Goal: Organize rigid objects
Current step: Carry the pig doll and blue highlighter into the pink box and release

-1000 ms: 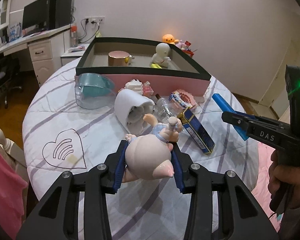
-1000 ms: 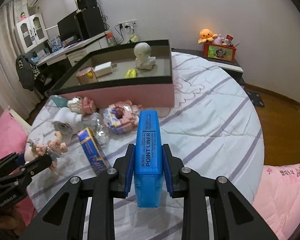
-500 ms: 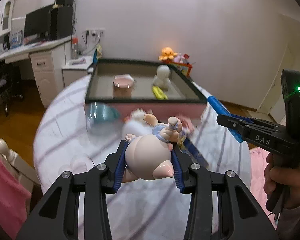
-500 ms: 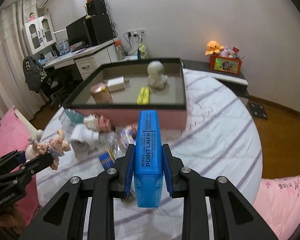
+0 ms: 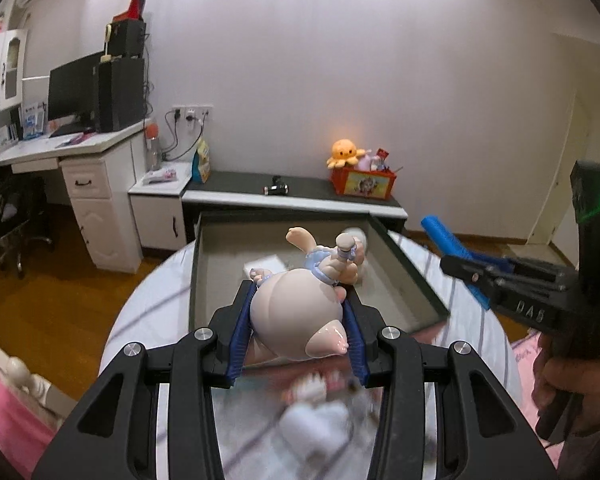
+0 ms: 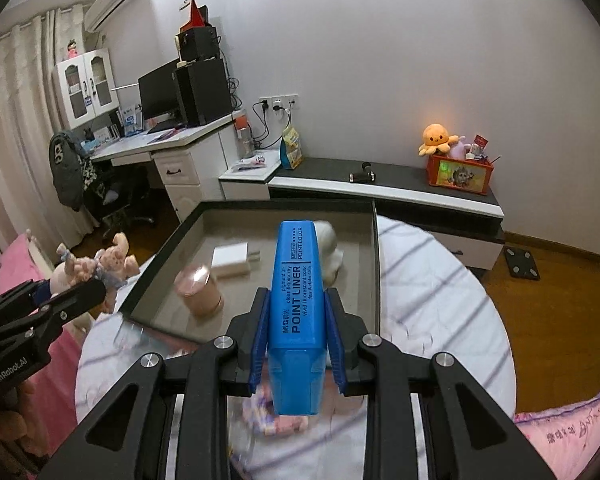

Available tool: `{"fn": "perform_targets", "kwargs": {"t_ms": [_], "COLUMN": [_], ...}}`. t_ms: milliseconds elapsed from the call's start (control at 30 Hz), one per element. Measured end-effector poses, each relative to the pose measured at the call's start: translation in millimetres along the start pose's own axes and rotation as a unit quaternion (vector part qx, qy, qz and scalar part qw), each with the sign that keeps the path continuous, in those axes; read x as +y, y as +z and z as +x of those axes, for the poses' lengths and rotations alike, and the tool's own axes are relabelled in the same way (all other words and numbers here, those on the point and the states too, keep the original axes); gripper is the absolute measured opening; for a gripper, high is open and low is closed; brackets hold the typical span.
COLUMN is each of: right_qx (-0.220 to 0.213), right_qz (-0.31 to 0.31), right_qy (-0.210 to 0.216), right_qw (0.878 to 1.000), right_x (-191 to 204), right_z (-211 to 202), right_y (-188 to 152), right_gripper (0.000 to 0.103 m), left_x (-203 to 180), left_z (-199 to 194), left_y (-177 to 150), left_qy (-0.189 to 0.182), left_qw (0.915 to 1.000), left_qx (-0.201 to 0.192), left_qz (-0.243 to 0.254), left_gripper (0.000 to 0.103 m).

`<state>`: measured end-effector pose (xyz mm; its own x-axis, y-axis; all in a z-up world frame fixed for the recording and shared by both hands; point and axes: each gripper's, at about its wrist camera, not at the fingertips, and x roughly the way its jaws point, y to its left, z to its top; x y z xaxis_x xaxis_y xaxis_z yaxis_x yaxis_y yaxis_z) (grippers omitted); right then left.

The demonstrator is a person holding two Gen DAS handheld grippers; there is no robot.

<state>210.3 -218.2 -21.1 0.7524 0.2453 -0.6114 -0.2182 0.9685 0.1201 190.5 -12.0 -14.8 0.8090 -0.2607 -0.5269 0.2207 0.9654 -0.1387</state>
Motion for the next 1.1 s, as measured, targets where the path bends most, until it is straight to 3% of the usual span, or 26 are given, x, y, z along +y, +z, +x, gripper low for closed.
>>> {"fn": "perform_targets", "kwargs": {"t_ms": [267,567,800,833,900,933,967,1033,1067,1100], "right_qx": [0.01,0.046,0.063,0.063,0.065,0.066,0.067,0.063,0.057,0.052], "right_qz": [0.007,0.019,0.028,0.031,0.035,0.035,0.035,0.038,0.04,0.042], "right_qy": [-0.006,-0.008,-0.01,-0.01,-0.009,-0.007,-0.007,-0.006,-0.007,-0.008], "right_qw": [1.0,0.999,0.998,0.998,0.997,0.997,0.997,0.997,0.998,0.998], "right_x": [-14,-25,-30,-31,-32,-32,-32,-31,-31,-31], "right_z": [32,73,88,89,90,90,91,88,85,82], "right_y": [22,17,12,12,10,9,9,8,7,7], "right_gripper": [0.027,0.027,0.027,0.027,0.027,0.028,0.033,0.059,0.081,0.087], "left_x": [-6,-14,-14,-14,-13,-13,-12,-11,-11,-11], "left_z": [53,104,121,121,119,116,112,104,100,96], "left_y": [27,24,21,21,21,21,22,25,26,26], "left_qy": [-0.01,-0.015,0.004,0.008,0.017,0.023,0.03,0.041,0.047,0.05], "left_qw": [0.9999,0.9988,0.9977,0.9975,0.9978,0.998,0.9983,0.9985,0.9983,0.9982], "left_qx": [0.009,0.046,0.068,0.07,0.064,0.059,0.05,0.037,0.033,0.031], "left_qz": [-0.004,-0.002,0.002,0.004,0.005,0.004,0.004,0.005,0.006,0.006], "left_gripper": [0.042,0.042,0.043,0.045,0.062,0.08,0.093,0.1,0.103,0.103]}}
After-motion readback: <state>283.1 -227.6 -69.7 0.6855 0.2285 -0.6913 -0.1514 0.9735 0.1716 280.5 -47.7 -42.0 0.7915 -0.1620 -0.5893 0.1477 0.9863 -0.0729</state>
